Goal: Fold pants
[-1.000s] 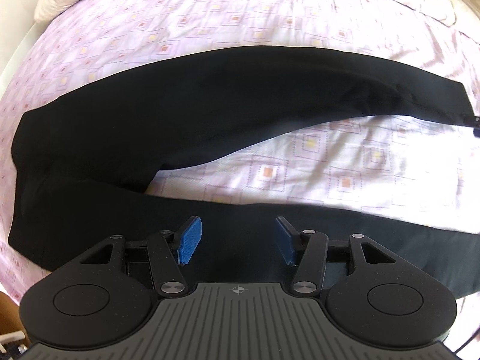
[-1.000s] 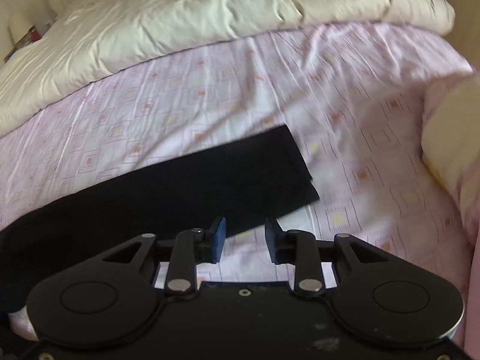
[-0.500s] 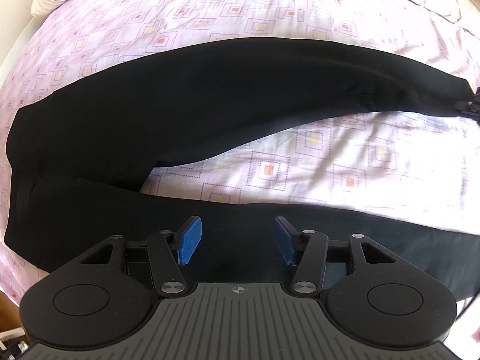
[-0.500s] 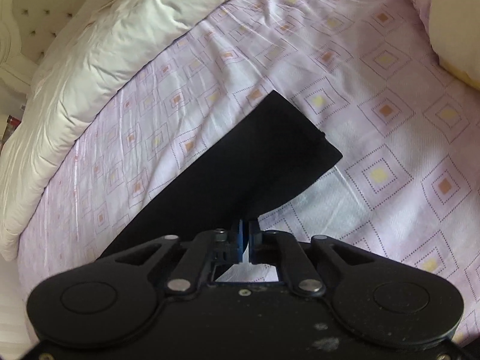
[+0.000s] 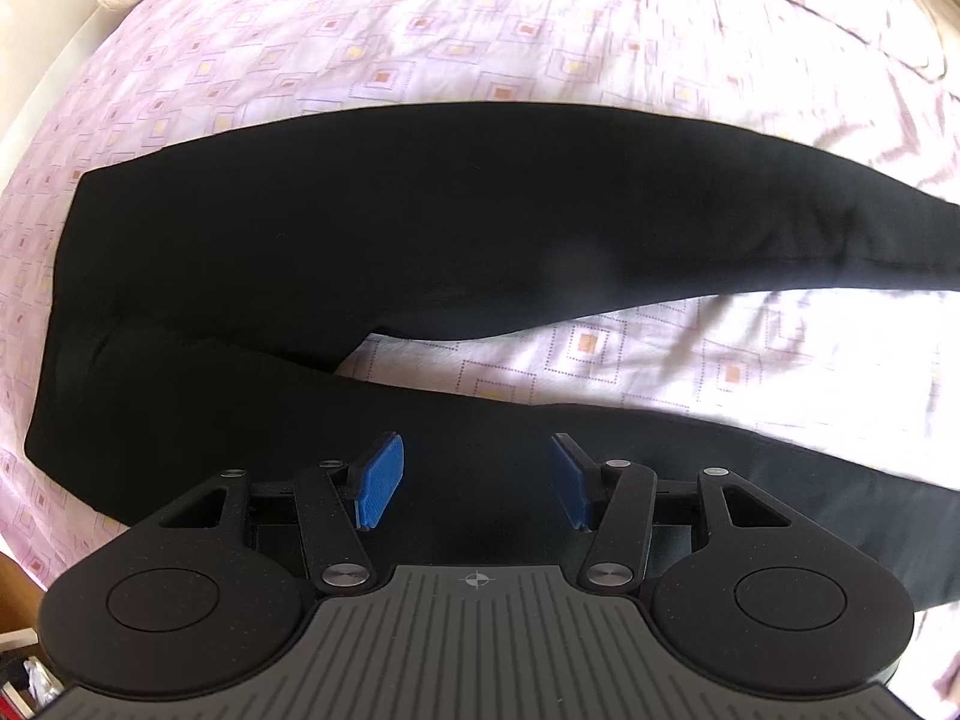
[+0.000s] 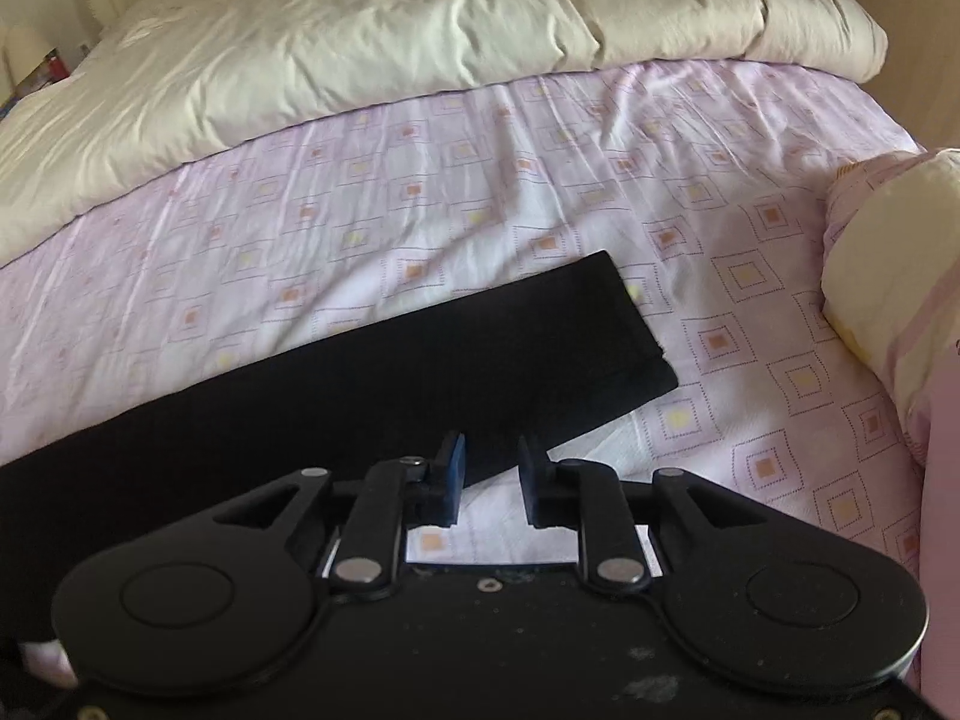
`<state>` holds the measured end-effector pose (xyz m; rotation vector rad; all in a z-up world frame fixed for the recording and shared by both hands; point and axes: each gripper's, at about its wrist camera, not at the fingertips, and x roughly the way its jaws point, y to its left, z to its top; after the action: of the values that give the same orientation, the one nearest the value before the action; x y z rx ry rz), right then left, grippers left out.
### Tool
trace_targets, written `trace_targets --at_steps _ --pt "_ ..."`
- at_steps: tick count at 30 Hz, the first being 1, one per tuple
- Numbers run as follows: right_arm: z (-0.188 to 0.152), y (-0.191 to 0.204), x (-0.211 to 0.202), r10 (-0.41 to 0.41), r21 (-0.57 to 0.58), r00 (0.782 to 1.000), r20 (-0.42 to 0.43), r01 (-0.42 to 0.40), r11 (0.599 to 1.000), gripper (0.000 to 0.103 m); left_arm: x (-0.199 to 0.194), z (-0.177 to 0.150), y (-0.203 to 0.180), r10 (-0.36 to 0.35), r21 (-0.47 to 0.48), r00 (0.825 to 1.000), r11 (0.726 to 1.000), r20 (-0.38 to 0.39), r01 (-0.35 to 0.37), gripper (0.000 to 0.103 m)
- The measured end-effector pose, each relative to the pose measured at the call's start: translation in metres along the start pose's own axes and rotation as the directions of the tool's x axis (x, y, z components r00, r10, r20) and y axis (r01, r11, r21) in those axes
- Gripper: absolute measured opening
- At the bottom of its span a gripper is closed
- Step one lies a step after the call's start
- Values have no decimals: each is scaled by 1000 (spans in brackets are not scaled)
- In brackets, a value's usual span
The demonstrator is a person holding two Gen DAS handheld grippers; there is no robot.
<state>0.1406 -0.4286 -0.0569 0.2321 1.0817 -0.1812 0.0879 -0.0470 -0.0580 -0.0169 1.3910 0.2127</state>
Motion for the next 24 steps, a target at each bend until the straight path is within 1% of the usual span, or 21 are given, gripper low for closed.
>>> trace_targets --at_steps 3,8,10,14,19,21,24 --pt "-22 21 -28 39 -69 999 7 -39 997 26 -9 -6 2 -1 3 1000 1000 22 1 52" --pt "-65 52 -64 110 -144 994 -19 -112 983 29 -24 -18 6 -15 19 998 1000 55 14 52" --pt "-82 61 -74 127 -150 991 -38 -132 980 30 -30 -24 8 -16 24 998 1000 64 14 52" --pt "-108 72 -86 161 -121 983 -83 -170 978 31 -40 -36 13 -28 39 996 999 85 25 52" --pt "-144 85 -98 169 -131 977 -133 -186 974 33 -43 -51 23 -50 69 995 997 86 44 52" --pt "-156 89 -97 150 -108 975 -163 -168 980 33 -41 -56 30 -56 88 996 995 75 49 52" --pt "-175 98 -100 128 -89 975 -181 -146 985 33 -37 -61 45 -62 110 996 992 68 54 52"
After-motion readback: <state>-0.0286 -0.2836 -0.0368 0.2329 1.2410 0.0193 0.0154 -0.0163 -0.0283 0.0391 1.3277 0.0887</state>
